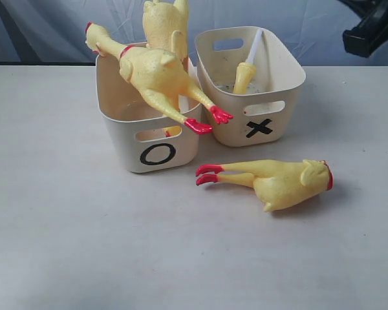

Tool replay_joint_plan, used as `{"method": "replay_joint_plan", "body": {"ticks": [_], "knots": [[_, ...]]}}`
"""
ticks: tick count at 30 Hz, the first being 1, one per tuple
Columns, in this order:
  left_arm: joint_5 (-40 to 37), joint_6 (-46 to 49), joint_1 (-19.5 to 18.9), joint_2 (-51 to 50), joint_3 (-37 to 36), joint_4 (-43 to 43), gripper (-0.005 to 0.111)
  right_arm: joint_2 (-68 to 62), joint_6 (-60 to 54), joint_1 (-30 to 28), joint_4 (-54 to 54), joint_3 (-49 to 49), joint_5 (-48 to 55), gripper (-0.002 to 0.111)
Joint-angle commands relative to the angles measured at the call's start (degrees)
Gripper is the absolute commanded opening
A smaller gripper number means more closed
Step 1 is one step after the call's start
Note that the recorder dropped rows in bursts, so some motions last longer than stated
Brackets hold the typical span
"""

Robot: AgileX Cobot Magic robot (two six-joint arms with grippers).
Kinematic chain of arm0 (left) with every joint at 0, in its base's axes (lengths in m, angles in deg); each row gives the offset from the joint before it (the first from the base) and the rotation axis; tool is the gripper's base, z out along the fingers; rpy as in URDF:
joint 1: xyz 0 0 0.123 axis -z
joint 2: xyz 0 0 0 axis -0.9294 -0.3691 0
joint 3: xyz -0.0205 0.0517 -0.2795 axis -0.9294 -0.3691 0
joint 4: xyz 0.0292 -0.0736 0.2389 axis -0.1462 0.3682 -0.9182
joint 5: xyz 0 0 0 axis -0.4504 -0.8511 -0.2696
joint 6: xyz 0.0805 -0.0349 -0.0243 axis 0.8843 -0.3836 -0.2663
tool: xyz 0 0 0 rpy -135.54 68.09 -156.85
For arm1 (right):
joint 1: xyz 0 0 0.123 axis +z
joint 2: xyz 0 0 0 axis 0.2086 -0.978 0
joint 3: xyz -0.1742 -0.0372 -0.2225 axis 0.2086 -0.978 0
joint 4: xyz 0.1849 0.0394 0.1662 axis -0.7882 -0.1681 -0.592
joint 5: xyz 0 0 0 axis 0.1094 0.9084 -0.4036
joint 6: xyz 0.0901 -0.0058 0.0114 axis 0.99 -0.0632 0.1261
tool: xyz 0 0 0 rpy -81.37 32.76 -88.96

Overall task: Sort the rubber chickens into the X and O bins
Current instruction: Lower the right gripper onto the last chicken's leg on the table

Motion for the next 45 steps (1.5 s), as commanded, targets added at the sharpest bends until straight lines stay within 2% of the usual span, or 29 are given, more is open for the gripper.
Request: {"method": "replay_joint_plan", "body": {"ticks": [1,4,5,6,7,8,9,12,14,17,20,22,29,34,38,40,45], "knots": [[0.8,-0.2,0.2,0.2,0.3,0.0,0.000,2.0,-7.3,4.3,-0.4,-2.2,27.0,0.039],[0.8,-0.2,0.2,0.2,0.3,0.0,0.000,2.2,-18.3,8.8,-0.4,-4.6,46.7,0.039],[0.8,-0.2,0.2,0.2,0.3,0.0,0.000,2.2,-22.3,12.7,-0.4,-6.3,55.6,0.037],[0.8,-0.2,0.2,0.2,0.3,0.0,0.000,2.4,-23.6,14.3,-0.4,-6.9,56.9,0.033],[0.8,-0.2,0.2,0.2,0.3,0.0,0.000,3.2,-25.9,17.1,-0.5,-8.4,57.1,0.021],[0.8,-0.2,0.2,0.2,0.3,0.0,0.000,3.9,-27.0,18.1,-3.5,-9.0,57.1,0.017],[0.8,-0.2,0.2,0.2,0.3,0.0,0.000,4.9,-32.4,20.3,-14.9,-9.6,59.5,0.011],[0.8,-0.2,0.2,0.2,0.3,0.0,0.000,6.9,-34.9,21.2,-31.1,-9.6,62.5,0.011],[0.8,-0.2,0.2,0.2,0.3,0.0,0.000,9.8,-34.9,21.3,-48.4,-9.6,62.2,0.011],[0.8,-0.2,0.2,0.2,0.3,0.0,0.000,11.0,-36.6,21.3,-65.5,-9.6,64.6,0.011],[0.8,-0.2,0.2,0.2,0.3,0.0,0.000,9.3,-51.4,21.3,-86.1,-9.6,64.9,0.011],[0.8,-0.2,0.2,0.2,0.3,0.0,0.000,6.5,-61.2,21.3,-94.6,-8.5,67.8,0.011],[0.8,-0.2,0.2,0.2,0.3,0.0,0.000,-3.8,-77.0,21.5,-94.3,0.9,73.4,0.011],[0.8,-0.2,0.2,0.2,0.3,0.0,0.000,-16.3,-77.5,23.8,-94.4,6.7,73.6,0.011],[0.8,-0.2,0.2,0.2,0.3,0.0,0.000,-24.2,-85.4,25.9,-93.6,7.9,72.9,0.012],[0.8,-0.2,0.2,0.2,0.3,0.0,0.000,-25.6,-87.0,26.4,-93.4,7.9,71.5,0.018],[0.8,-0.2,0.2,0.2,0.3,0.0,0.000,-26.7,-88.8,26.4,-93.8,7.9,67.0,0.049]]}}
